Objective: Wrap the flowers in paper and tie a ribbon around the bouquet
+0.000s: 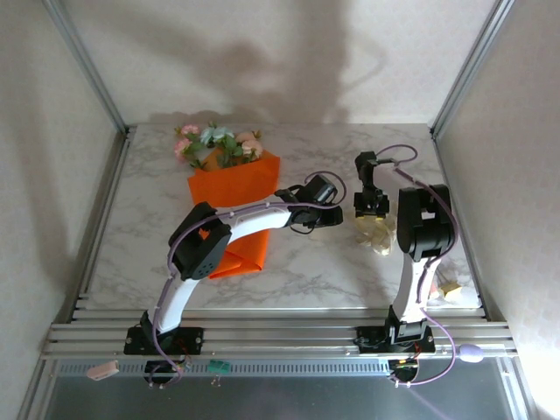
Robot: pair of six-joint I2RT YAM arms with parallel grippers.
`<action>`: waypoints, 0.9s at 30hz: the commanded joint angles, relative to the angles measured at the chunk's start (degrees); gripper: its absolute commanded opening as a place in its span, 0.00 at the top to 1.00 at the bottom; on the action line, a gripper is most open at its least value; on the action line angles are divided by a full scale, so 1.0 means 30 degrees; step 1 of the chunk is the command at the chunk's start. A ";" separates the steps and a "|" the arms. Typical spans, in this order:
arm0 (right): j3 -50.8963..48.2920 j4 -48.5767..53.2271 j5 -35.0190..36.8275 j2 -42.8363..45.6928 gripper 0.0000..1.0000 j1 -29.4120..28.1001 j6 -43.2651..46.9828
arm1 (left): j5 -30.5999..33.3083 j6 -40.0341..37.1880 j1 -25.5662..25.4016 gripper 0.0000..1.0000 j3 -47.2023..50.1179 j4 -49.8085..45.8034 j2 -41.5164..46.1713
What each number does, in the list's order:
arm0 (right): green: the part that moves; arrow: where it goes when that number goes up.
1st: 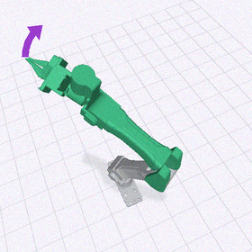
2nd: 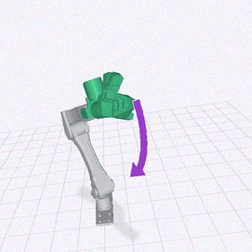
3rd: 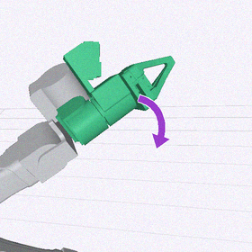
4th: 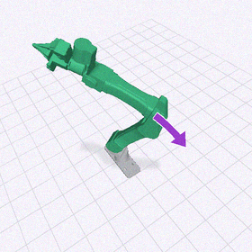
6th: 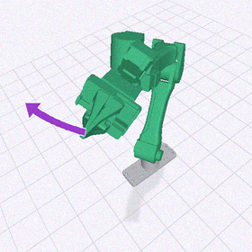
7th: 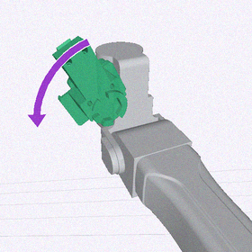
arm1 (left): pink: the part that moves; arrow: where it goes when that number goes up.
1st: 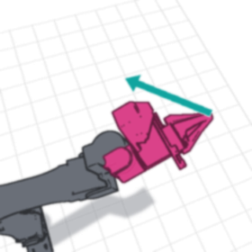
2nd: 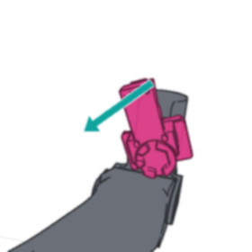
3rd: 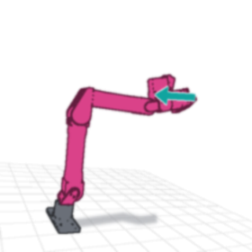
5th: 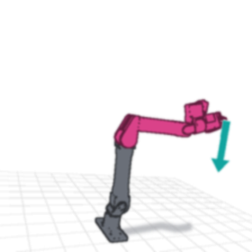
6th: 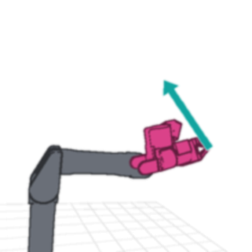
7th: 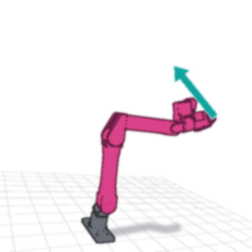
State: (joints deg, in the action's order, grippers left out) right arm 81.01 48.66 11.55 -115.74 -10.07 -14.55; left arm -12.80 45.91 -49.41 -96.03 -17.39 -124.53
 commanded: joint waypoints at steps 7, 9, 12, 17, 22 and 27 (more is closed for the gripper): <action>-0.0373 -0.0602 -0.1534 -0.1193 0.82 0.0911 0.0134 | -0.0559 0.0187 0.0100 0.51 0.0280 0.0208 0.0990; -0.0047 -0.0475 -0.1811 -0.0999 0.95 0.0892 0.0231 | -0.0641 0.0216 0.0101 0.51 0.0222 0.0161 0.0969; -0.0045 -0.0729 -0.2281 0.0147 1.00 0.0784 -0.0162 | -0.0784 0.0424 0.0149 0.50 0.0044 0.0136 0.0834; 0.0156 -0.0718 -0.2559 0.2941 1.00 0.0483 -0.1295 | -0.1732 0.1323 0.0165 0.47 -0.1438 0.0144 -0.0627; -0.0901 -0.0069 -0.1750 0.6411 1.00 0.1379 -0.3759 | -0.1505 0.0629 -0.0338 0.46 -0.5385 -0.1179 -0.3514; -0.2840 0.0772 -0.0136 1.0996 1.00 0.2401 -0.6977 | -0.1215 -0.0021 -0.1002 0.44 -0.7813 -0.1680 -0.5476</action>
State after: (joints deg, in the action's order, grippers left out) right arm 75.81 46.87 7.29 -88.16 -4.58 -27.38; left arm -16.86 47.68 -50.72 -115.68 -18.98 -137.93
